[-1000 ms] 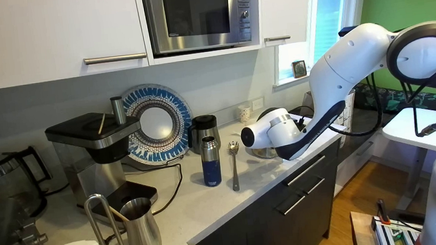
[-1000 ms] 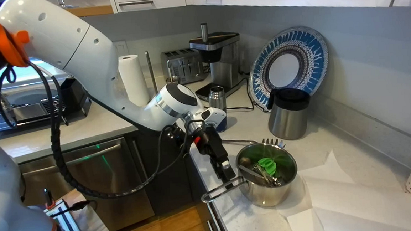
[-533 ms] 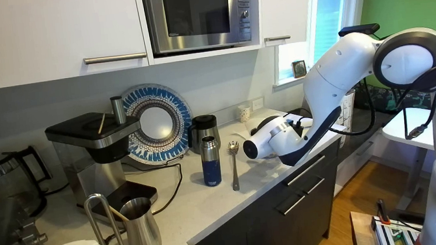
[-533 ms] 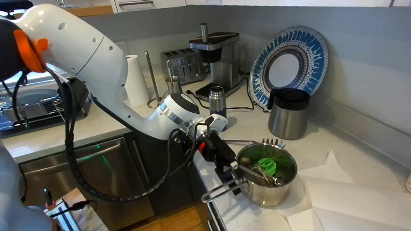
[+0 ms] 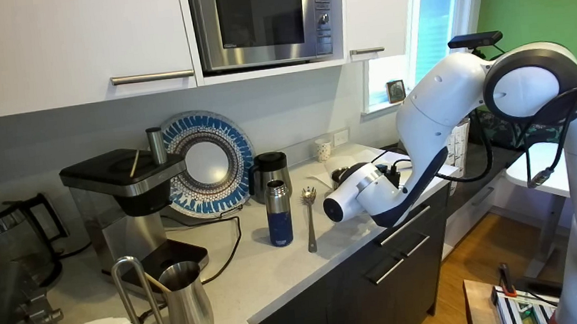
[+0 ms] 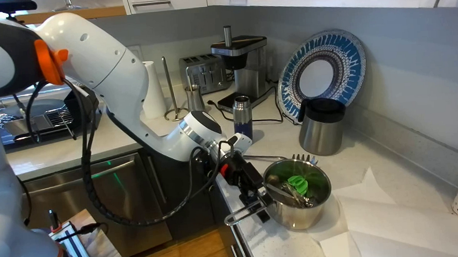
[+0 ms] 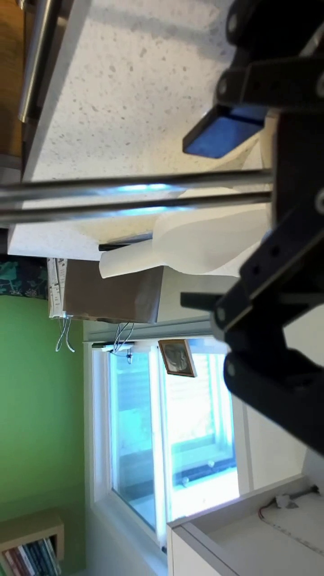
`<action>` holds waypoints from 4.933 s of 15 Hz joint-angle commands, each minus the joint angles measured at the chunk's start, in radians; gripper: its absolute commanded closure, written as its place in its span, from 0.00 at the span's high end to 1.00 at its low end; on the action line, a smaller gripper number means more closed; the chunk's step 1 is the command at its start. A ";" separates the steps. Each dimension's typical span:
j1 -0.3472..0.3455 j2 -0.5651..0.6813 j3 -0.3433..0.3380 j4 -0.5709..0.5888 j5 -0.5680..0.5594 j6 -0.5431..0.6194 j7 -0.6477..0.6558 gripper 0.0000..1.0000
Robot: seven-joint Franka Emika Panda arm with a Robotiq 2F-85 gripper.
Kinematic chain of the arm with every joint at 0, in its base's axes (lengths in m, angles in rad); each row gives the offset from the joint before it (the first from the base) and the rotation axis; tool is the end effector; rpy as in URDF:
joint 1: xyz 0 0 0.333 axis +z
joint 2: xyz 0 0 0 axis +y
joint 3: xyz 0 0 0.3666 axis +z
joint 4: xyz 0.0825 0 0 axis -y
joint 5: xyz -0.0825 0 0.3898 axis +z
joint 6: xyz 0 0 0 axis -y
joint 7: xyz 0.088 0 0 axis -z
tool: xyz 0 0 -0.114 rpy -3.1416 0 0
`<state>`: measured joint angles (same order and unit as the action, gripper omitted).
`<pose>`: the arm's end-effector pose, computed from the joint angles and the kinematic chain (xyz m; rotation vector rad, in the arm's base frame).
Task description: Move the pot to the left
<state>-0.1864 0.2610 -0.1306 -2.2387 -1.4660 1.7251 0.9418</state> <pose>0.4720 -0.2567 0.3176 1.7046 -0.2809 -0.2063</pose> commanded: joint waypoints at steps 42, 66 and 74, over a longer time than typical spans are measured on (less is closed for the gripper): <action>0.056 -0.012 0.035 -0.099 -0.069 -0.105 -0.007 0.01; 0.135 -0.247 0.102 -0.340 -0.152 -0.224 0.157 0.01; 0.172 -0.428 0.133 -0.568 -0.318 -0.127 0.037 0.01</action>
<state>-0.0331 -0.0235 -0.0045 -2.6791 -1.6712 1.5627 1.0139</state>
